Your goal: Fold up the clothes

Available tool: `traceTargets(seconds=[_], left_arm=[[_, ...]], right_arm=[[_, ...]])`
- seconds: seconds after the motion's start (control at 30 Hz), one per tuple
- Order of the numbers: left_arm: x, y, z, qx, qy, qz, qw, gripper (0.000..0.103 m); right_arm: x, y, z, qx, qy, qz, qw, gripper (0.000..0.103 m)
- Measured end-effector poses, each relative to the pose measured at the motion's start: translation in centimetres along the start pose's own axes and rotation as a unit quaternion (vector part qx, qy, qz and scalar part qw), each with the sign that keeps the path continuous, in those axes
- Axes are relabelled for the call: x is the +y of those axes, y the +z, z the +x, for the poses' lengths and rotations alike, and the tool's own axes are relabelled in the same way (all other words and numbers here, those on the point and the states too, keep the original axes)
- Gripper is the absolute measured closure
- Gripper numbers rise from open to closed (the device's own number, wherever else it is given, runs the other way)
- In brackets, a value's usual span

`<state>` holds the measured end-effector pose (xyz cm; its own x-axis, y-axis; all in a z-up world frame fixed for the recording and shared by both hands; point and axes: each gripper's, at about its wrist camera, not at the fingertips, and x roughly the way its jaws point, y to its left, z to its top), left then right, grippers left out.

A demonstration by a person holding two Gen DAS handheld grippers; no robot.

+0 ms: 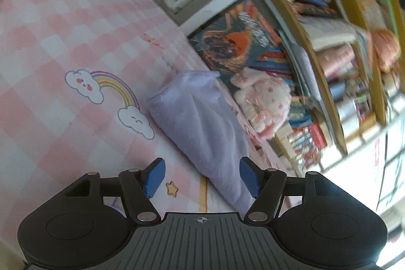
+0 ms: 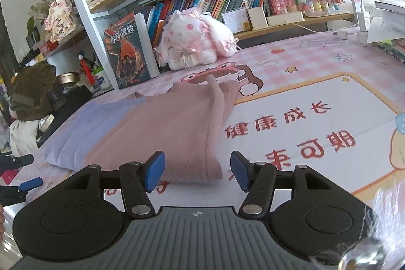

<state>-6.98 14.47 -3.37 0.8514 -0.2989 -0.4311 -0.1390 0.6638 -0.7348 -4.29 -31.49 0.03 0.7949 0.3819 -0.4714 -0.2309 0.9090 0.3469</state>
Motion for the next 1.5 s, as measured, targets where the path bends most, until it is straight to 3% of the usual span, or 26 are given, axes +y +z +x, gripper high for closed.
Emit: traceTargets(seconds=[0.17, 0.2, 0.4, 0.6, 0.87, 1.07, 1.17, 1.33, 1.5], left_arm=[[-0.3, 0.7, 1.1, 0.002, 0.022, -0.034, 0.9992, 0.037], [-0.3, 0.8, 1.3, 0.002, 0.027, -0.038, 0.9989, 0.033], [-1.3, 0.5, 1.6, -0.016, 0.051, -0.018, 0.9984, 0.032], [-1.7, 0.3, 1.6, -0.026, 0.065, 0.004, 0.9975, 0.031], [-1.2, 1.4, 0.8, -0.039, 0.104, 0.009, 0.9938, 0.031], [-1.1, 3.3, 1.4, -0.042, 0.156, 0.054, 0.9854, 0.031], [-0.9, 4.3, 2.0, -0.042, 0.173, 0.069, 0.9816, 0.031], [-1.1, 5.2, 3.3, -0.033, 0.178, 0.073, 0.9808, 0.031], [-0.6, 5.6, 4.3, -0.021, 0.134, 0.020, 0.9906, 0.034]], right_arm=[[-0.5, 0.8, 1.2, 0.004, -0.007, 0.008, 1.000, 0.057], [-0.6, 0.9, 1.5, 0.004, -0.008, 0.010, 1.000, 0.059], [-0.8, 1.7, 2.7, 0.013, -0.007, 0.008, 1.000, 0.061], [-0.5, 1.7, 3.4, 0.030, 0.027, -0.002, 0.999, 0.078], [1.9, 0.2, 3.3, 0.036, 0.068, -0.020, 0.997, 0.078], [4.1, -1.1, 3.6, 0.062, 0.131, -0.011, 0.989, 0.077], [5.2, -1.9, 3.4, 0.054, 0.133, -0.026, 0.989, 0.077], [4.8, -1.8, 3.5, 0.056, 0.138, -0.012, 0.989, 0.077], [4.6, -1.9, 3.6, 0.054, 0.143, -0.010, 0.988, 0.077]])
